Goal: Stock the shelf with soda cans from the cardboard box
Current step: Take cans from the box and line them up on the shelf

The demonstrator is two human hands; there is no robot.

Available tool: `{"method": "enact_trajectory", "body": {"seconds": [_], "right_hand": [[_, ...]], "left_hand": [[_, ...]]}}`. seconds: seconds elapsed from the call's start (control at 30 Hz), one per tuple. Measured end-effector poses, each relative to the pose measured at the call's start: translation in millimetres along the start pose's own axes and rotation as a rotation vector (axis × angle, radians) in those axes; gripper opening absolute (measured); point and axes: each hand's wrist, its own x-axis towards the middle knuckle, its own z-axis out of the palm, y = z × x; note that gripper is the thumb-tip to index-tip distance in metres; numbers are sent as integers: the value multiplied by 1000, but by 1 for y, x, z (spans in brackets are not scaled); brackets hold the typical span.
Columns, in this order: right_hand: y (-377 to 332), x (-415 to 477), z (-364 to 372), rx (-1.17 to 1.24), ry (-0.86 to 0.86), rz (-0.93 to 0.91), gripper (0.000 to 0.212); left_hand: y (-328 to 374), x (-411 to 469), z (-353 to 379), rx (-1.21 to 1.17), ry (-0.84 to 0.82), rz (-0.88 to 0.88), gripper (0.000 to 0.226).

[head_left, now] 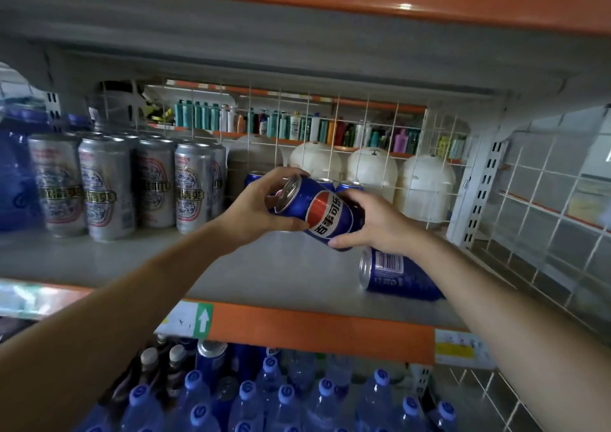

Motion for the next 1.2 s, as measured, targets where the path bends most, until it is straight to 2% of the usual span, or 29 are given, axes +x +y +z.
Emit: {"method": "enact_trajectory", "body": {"seconds": [0.13,0.27,0.4,0.53,0.67,0.83,0.93,1.03,1.13,1.2], "right_hand": [[4,0,0,17,142,-25,72],[7,-2,-1,27,309,10,70],[5,-7,6,119,450,80,64],[0,-9,15,204,536,134,66],[-3,-12,17,245,536,161,72],[-2,-21,6,301,322,127,64],[3,-26,-5,344,223,118,76],[8,-29,-8,432,172,100,81],[11,-29,-7,461,199,92,66],[14,-29,-7,464,242,93,60]], "left_hand": [[2,6,3,-53,-14,-42,80],[-1,10,14,-244,106,-173,89],[5,22,33,-527,218,-241,80],[12,35,49,-502,265,-279,55],[16,39,51,-474,309,-290,25],[18,39,47,-338,272,-229,41],[20,41,41,-298,225,-212,46],[25,44,41,-239,171,-193,34],[30,47,47,-164,155,-161,18],[31,50,53,-138,149,-142,18]]}}
